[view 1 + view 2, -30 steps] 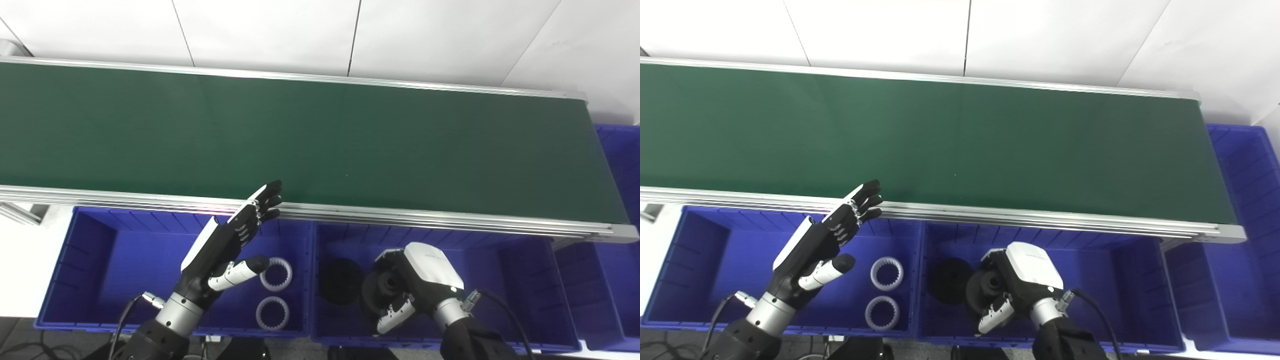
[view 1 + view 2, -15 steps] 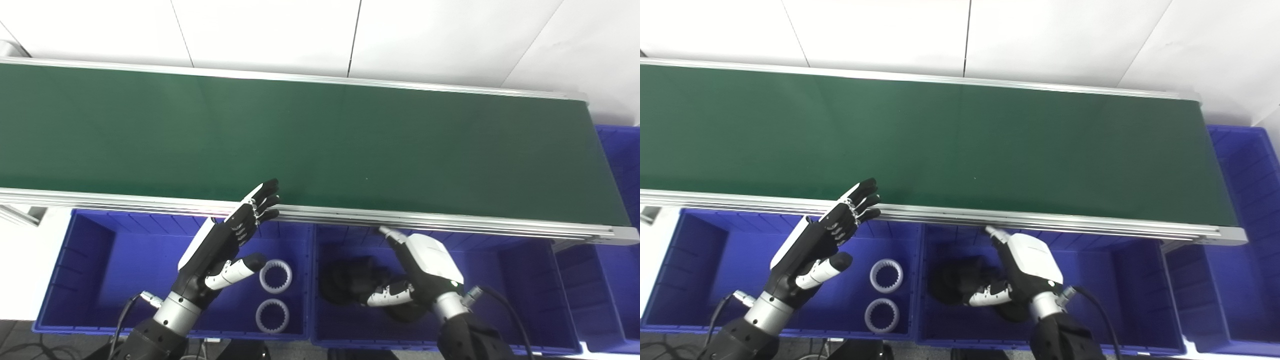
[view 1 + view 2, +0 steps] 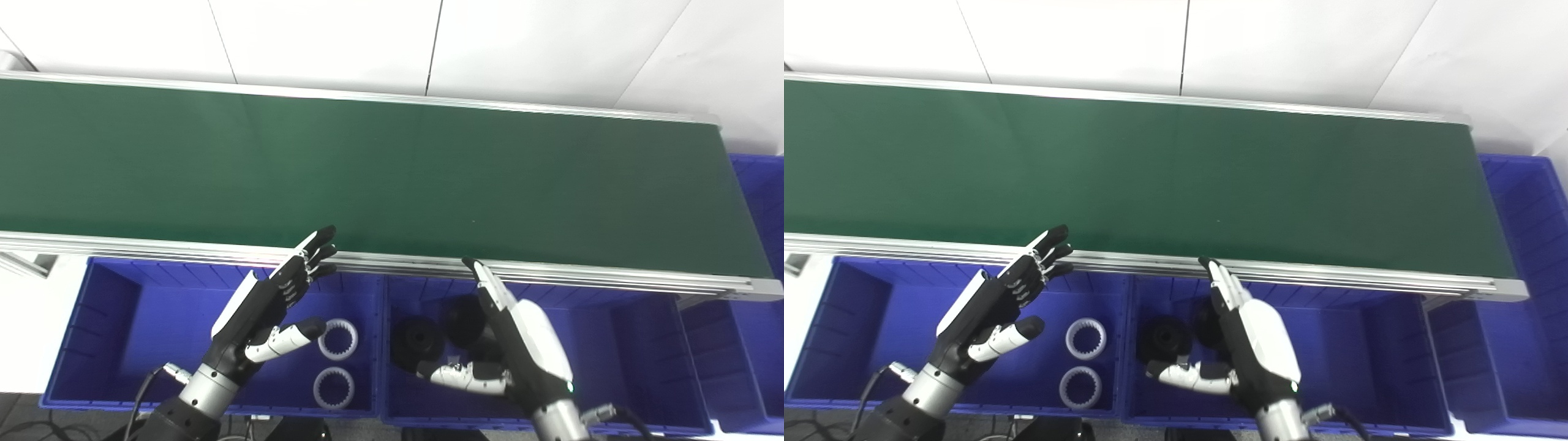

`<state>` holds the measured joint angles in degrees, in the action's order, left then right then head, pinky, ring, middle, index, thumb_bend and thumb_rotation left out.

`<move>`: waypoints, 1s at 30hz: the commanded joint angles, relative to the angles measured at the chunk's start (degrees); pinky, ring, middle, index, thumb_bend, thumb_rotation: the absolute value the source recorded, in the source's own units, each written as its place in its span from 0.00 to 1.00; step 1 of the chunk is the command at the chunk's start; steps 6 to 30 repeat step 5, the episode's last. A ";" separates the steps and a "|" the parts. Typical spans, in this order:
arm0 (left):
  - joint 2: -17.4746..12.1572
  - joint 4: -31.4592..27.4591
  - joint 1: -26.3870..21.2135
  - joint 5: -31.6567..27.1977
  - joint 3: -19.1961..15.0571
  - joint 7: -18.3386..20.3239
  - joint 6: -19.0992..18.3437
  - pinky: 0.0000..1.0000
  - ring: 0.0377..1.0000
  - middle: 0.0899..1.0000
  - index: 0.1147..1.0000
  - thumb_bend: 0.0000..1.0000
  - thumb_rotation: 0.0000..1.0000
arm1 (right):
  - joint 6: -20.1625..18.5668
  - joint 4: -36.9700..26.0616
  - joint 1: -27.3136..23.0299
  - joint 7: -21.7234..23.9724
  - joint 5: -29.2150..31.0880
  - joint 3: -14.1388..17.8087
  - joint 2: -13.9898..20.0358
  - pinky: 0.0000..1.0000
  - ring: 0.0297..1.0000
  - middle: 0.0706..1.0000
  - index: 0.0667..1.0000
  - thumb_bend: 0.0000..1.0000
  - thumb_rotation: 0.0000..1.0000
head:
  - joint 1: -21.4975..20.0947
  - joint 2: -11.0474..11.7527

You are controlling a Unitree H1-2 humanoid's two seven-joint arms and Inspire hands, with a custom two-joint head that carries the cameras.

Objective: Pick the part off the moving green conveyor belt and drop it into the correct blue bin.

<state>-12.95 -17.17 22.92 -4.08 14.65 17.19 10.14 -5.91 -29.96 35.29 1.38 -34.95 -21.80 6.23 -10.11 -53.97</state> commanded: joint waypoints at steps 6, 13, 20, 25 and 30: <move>0.13 -1.82 0.03 0.41 -0.32 -0.29 -1.05 0.91 0.96 0.99 0.95 0.56 0.66 | 12.63 3.88 1.37 -4.47 9.66 -0.85 -2.11 0.87 0.93 0.97 0.99 0.82 0.49 | 0.48 0.36; 0.13 -1.82 0.03 0.41 -0.32 -0.29 -1.05 0.91 0.96 0.99 0.95 0.56 0.66 | 12.63 3.88 1.37 -4.47 9.66 -0.85 -2.11 0.87 0.93 0.97 0.99 0.82 0.49 | 0.48 0.36; 0.13 -1.82 0.03 0.41 -0.32 -0.29 -1.05 0.91 0.96 0.99 0.95 0.56 0.66 | 12.63 3.88 1.37 -4.47 9.66 -0.85 -2.11 0.87 0.93 0.97 0.99 0.82 0.49 | 0.48 0.36; 0.13 -1.82 0.03 0.41 -0.32 -0.29 -1.05 0.91 0.96 0.99 0.95 0.56 0.66 | 12.63 3.88 1.37 -4.47 9.66 -0.85 -2.11 0.87 0.93 0.97 0.99 0.82 0.49 | 0.48 0.36; 0.13 -1.82 0.03 0.41 -0.32 -0.29 -1.05 0.91 0.96 0.99 0.95 0.56 0.66 | 12.63 3.88 1.37 -4.47 9.66 -0.85 -2.11 0.87 0.93 0.97 0.99 0.82 0.49 | 0.48 0.36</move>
